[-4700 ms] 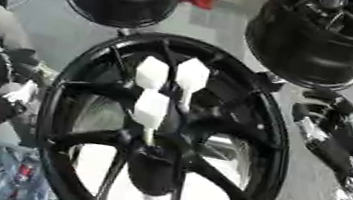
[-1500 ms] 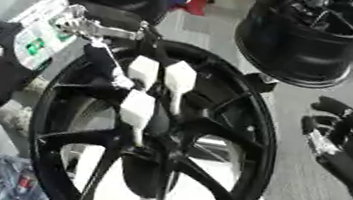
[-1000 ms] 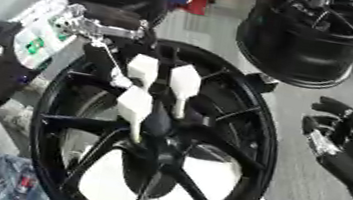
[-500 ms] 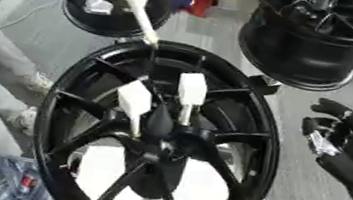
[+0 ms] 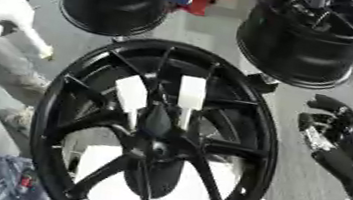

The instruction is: Pull the pin out of the wheel hub.

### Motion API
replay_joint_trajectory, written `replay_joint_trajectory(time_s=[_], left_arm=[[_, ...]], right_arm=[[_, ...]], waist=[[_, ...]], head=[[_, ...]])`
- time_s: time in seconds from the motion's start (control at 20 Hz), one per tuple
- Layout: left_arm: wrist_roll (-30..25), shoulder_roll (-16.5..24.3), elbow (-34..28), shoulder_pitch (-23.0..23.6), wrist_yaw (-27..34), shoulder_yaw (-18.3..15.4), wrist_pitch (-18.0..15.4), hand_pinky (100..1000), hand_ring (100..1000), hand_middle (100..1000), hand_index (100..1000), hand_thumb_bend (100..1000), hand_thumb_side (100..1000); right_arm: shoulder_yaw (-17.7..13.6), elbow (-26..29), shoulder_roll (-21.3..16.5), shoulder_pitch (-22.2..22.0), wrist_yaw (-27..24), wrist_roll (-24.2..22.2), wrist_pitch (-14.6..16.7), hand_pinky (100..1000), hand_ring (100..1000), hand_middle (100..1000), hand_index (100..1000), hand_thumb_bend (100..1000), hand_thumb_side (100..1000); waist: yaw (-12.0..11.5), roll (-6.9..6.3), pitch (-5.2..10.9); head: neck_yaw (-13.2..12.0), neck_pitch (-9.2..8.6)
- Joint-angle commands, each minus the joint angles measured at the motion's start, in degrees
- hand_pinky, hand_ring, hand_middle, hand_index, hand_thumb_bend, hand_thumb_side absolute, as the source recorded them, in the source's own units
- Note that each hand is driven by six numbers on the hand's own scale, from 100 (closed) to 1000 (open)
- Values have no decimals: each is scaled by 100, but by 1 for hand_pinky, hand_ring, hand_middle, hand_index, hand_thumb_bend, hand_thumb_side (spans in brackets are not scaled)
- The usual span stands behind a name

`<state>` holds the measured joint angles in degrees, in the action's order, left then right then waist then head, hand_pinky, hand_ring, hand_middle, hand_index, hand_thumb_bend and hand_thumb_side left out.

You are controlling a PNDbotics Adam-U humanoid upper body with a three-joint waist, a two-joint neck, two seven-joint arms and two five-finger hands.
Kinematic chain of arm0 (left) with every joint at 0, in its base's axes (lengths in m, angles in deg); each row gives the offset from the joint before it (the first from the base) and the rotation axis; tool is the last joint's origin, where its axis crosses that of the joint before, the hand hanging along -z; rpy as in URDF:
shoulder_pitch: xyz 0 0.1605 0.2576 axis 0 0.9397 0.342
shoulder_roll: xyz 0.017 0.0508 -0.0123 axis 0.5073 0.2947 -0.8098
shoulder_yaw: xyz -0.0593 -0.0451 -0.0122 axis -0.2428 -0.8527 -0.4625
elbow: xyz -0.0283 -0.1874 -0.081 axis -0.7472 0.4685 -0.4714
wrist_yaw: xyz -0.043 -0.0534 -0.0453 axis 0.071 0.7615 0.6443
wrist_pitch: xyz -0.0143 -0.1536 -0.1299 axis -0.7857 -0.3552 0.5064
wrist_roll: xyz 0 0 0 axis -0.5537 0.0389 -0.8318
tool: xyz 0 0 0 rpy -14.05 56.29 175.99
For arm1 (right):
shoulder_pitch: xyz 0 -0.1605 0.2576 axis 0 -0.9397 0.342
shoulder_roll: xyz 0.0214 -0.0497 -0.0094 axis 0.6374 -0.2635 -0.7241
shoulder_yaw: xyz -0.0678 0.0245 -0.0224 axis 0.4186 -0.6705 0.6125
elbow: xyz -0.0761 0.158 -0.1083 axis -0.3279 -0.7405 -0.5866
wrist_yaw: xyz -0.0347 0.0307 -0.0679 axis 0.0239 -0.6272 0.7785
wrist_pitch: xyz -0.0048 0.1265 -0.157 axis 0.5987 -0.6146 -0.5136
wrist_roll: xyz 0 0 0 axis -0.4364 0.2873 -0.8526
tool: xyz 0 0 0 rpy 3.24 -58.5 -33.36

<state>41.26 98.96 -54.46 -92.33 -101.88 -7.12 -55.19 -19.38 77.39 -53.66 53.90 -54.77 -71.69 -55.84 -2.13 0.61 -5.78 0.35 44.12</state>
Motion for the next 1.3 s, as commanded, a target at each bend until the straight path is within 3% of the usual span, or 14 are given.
replay_joint_trajectory(time_s=[0.05, 0.15, 0.3, 0.4, 0.6, 0.95, 1.3], left_arm=[[418, 104, 384, 345, -485, -421, 142, 583, 565, 583, 753, 252, 318], [816, -52, 635, 732, -780, -638, 315, 645, 640, 666, 811, 298, 368], [1434, -311, 754, 1207, -953, -961, 523, 716, 738, 761, 878, 454, 588], [1806, -478, 652, 1468, -971, -1174, 614, 733, 758, 787, 886, 465, 641], [2513, -865, 224, 1822, -835, -1526, 807, 709, 725, 760, 872, 359, 647], [3154, -1784, -1250, 2162, 85, -1724, 975, 642, 630, 667, 814, 180, 606], [3299, -2792, -2478, 2095, 820, -1623, 1490, 628, 616, 645, 792, 169, 595]], right_arm=[[-83, 69, -53, 55, 42, 48, 9, 634, 696, 745, 831, 284, 322], [-94, 60, -40, 57, 45, 64, 8, 634, 696, 745, 831, 283, 322], [-113, 56, -28, 62, 50, 78, 14, 635, 696, 745, 831, 284, 323], [-131, 57, -25, 64, 54, 97, 14, 635, 696, 745, 831, 283, 323], [-139, 58, -5, 74, 54, 106, 17, 635, 696, 745, 831, 283, 323], [-148, 66, 22, 88, 41, 117, 15, 635, 695, 745, 831, 283, 323], [-146, 73, 54, 117, 26, 109, 20, 635, 695, 745, 830, 284, 321]], waist=[[-2, -13, 28], [-15, -11, 5], [-33, -4, -20], [-52, 2, -34], [-89, 26, -49], [-143, 73, -62], [-169, 125, -85]], head=[[30, 0], [56, 0], [102, 0], [119, 0], [142, 0], [138, 0], [121, 0]])
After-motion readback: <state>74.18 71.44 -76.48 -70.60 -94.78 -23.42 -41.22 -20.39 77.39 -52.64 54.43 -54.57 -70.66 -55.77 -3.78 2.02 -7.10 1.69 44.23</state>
